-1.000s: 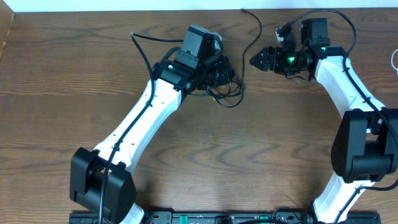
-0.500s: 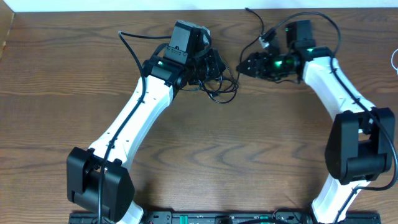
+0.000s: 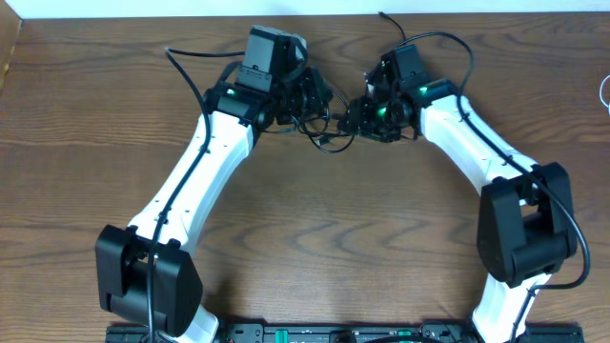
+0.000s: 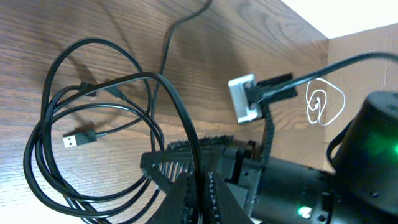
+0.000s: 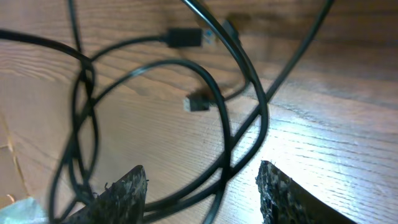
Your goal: Untangle cables
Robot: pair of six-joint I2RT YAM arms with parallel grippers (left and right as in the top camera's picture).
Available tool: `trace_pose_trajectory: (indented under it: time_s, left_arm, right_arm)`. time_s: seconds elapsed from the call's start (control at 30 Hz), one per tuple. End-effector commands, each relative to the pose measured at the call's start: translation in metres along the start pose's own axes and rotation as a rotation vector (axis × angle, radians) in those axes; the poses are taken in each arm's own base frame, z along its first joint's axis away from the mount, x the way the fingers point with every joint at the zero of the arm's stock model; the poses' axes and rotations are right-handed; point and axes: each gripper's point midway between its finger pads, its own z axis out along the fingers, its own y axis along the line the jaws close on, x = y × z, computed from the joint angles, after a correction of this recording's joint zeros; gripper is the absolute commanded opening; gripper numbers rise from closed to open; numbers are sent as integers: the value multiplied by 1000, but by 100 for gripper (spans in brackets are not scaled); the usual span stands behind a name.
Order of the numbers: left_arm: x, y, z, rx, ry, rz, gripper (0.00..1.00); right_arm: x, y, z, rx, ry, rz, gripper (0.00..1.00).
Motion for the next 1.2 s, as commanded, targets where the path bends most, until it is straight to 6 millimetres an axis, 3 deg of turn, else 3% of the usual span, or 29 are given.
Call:
trace_pose_trajectory:
  time_s: [0.0,0.07,0.1,0.27,0.33,0.5,0.63,0.7,0.83,1.03,1.17]
  left_arm:
    - [-11,-10,-17,52,-29,18,7]
    - [-16,-12,-20,82,-35,-8,8]
    - [-23,-16,-23,114,-48,-23,7]
    - [-41,-35,-37,258,-67,-39,7]
    - [-55,-47,-53,362,-78,-54,7]
    - [-86,-54,-101,454,-184,-48,7]
    - [-103,-50,-142,425,-317,-2,7]
    - [-113,-31,-159,329,-407,0,7]
    - [-121,8,-171,153,-492,-23,8]
    - [-125,81,-183,-182,-568,-56,7]
    - [-124,115,-194,-376,-608,-71,7]
  right_arm:
    - [10,-6,19,27,40,38,53]
    - [17,-6,32,17,77,43,52]
    - [24,-5,49,-13,118,51,49]
    - [22,-19,66,-5,124,77,41]
    - [17,-28,66,38,97,77,40]
    - [13,-38,66,90,70,72,39]
    - [8,-52,63,155,48,23,25]
    - [3,-72,55,213,39,18,19]
    - [-8,-111,31,291,42,22,11]
    - [-31,-218,-59,606,-45,189,5]
    - [-34,-253,-90,644,-74,258,5]
